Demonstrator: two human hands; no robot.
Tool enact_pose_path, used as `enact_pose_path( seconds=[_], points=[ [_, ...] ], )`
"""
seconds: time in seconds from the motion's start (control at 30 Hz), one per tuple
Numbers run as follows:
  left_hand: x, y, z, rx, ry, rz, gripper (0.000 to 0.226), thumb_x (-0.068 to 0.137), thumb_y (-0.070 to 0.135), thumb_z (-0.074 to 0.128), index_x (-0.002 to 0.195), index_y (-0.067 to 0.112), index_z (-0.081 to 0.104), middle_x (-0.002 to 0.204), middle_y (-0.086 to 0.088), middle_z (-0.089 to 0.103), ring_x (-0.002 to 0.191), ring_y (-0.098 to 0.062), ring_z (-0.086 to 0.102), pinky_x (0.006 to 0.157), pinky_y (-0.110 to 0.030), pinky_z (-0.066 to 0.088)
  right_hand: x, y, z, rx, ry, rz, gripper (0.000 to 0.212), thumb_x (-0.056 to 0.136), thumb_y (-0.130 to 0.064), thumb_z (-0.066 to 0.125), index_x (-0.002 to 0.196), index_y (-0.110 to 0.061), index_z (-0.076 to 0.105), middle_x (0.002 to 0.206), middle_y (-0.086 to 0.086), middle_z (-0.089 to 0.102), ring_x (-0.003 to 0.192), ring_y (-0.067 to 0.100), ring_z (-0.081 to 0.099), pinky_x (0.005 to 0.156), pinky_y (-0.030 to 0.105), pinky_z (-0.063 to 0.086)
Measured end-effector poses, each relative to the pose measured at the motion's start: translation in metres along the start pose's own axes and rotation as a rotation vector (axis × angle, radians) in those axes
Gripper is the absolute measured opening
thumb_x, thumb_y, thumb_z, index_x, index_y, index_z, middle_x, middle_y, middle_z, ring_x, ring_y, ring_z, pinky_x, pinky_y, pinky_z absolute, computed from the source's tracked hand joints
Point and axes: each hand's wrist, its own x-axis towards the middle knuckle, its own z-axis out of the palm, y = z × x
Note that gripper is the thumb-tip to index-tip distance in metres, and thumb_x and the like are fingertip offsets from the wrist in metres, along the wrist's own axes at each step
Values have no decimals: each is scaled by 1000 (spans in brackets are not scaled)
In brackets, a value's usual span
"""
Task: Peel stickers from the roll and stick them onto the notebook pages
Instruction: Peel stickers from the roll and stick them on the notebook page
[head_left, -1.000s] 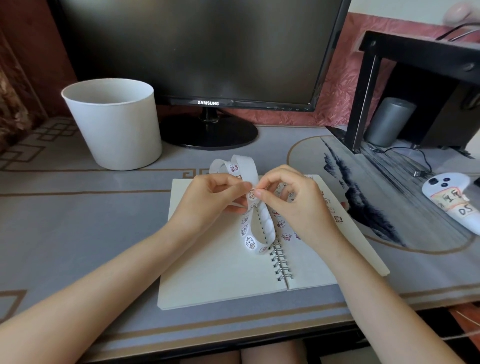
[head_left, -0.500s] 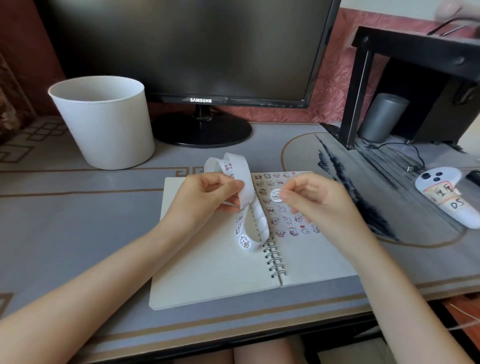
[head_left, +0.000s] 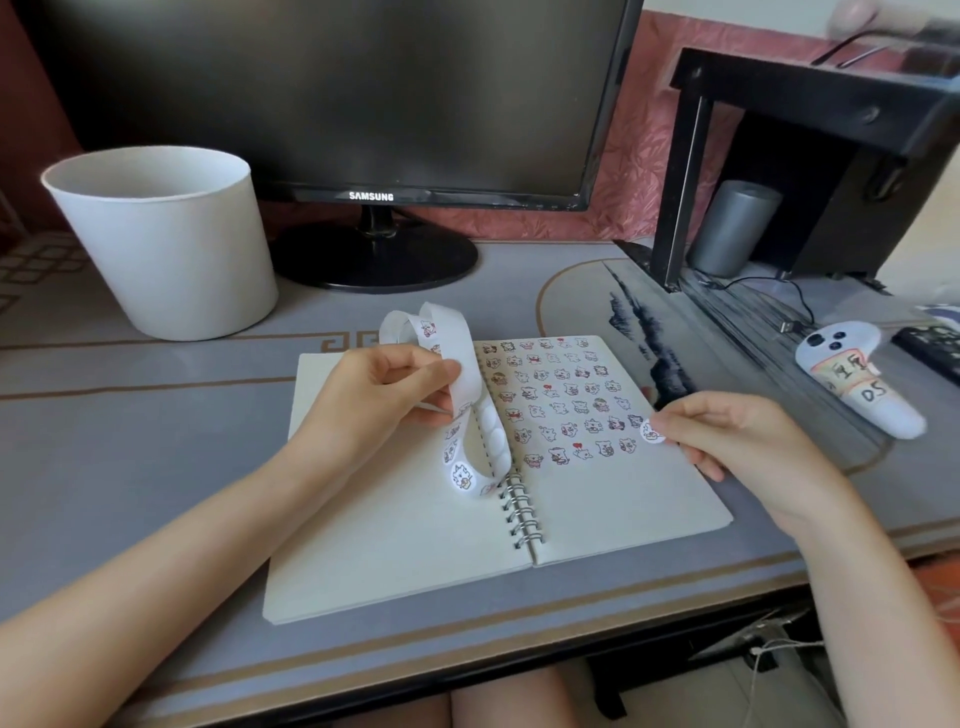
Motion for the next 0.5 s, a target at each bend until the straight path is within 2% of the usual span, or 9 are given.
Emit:
enact_pose_path(
  seconds=[0.13,0.5],
  points=[
    [0,-1,0,18,-10,-6,19,88,17,63,78,1,69,72,-9,67,64,-10,64,69,-21,57,2,1,1,-22,1,-3,5,82,-8,70,79,-5,69,47,-4,56,39,6,36,40,11,30],
    [-1,0,1,33,3,-7,18,87,18,64,75,5,69,67,-6,67,64,-10,65,69,-17,56,1,3,0,-31,5,-16,4,81,-6,71,81,-2,69,52,2,56,39,6,36,42,12,30]
  ],
)
